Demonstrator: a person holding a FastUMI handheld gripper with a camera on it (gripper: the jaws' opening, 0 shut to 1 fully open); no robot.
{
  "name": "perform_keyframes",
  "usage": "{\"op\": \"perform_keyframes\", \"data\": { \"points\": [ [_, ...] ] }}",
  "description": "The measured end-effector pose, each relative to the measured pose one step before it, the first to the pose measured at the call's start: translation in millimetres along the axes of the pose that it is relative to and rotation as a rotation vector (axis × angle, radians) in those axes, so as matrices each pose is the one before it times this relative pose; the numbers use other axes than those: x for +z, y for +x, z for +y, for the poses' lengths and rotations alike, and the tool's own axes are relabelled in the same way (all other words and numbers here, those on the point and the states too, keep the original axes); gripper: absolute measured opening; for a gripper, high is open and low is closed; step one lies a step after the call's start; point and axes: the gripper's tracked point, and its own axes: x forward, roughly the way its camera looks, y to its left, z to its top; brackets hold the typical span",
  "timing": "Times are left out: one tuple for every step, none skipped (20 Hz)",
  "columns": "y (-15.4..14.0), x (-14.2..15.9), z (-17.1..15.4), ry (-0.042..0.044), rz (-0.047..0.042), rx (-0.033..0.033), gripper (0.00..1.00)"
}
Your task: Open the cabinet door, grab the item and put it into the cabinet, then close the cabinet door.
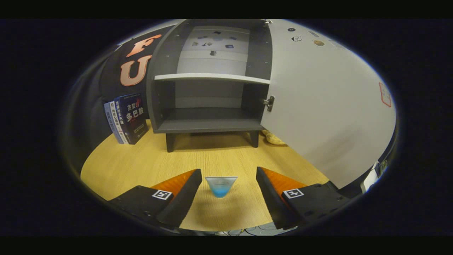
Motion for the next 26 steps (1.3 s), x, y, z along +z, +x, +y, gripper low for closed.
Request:
{"op": "perform_keyframes", "data": {
  "points": [
    [3.88, -7.0, -0.55, 0.00575, 0.01816, 0.00469, 0.99],
    [4.8, -6.59, 1.35, 0.00535, 0.01572, 0.00669, 0.98],
    [4.04, -4.5, -0.02, 0.00509, 0.01296, 0.00533, 0.98],
    [3.5, -4.04, 0.27, 0.00463, 0.01028, 0.00293, 0.99],
    [3.14, -3.96, -0.91, 0.00558, 0.0118, 0.00286, 0.99],
    [3.53, -2.34, -0.17, 0.0055, 0.01089, 0.00002, 0.98],
    [3.04, -2.6, 0.48, 0.00981, 0.00695, 0.00744, 0.92],
    [2.75, -0.75, 1.1, 0.0106, 0.00767, 0.00907, 0.86],
    [1.14, -1.03, 2.99, 0.0075, 0.00661, 0.01486, 0.8],
    [0.17, -0.3, 0.17, 0.00277, 0.00053, 0.00284, 0.74],
    [1.41, 1.11, -1.44, -0.0036, 0.0027, -0.00583, 0.64],
    [-1.47, 0.56, -0.28, -0.00211, 0.01329, -0.00358, 0.62],
    [-2.78, 4.15, 0.27, 0.00478, 0.00388, 0.00164, 0.62],
    [-3.59, 8.5, 3.27, 0.00434, 0.00011, 0.00286, 0.62],
    [-3.68, 11.12, 1.19, 0.00118, -0.00464, 0.00205, 0.62],
    [-4.65, 12.11, 1.98, -0.00179, -0.00592, 0.00331, 0.62],
    [-5.43, 15.6, 2.98, -0.0005, -0.01233, 0.00635, 0.62],
    [-5.25, 15.39, 3.21, 0.00304, -0.0062, 0.00407, 0.62],
    [-5.89, 13.71, 1.56, 0.00479, -0.00183, -0.00233, 0.62],
    [-5.85, 14.2, 1.46, 0.00368, -0.00384, -0.00378, 0.62],
    [-5.51, 15.77, 1.36, 0.00296, -0.00719, 0.00033, 0.62],
    [-4.5, 14.82, 4.07, 0.00065, -0.00862, 0.00562, 0.62],
    [-5.19, 15.6, 3.54, 0.00324, -0.00936, 0.00648, 0.62],
    [-3.09, 14.39, 2.71, 0.00614, -0.00578, 0.00446, 0.62],
    [-3.54, 14.85, 4.61, 0.00501, -0.00462, 0.01206, 0.62],
    [-1.17, 16.37, 6.02, 0.00983, -0.01801, 0.01546, 0.62]
  ]
}}
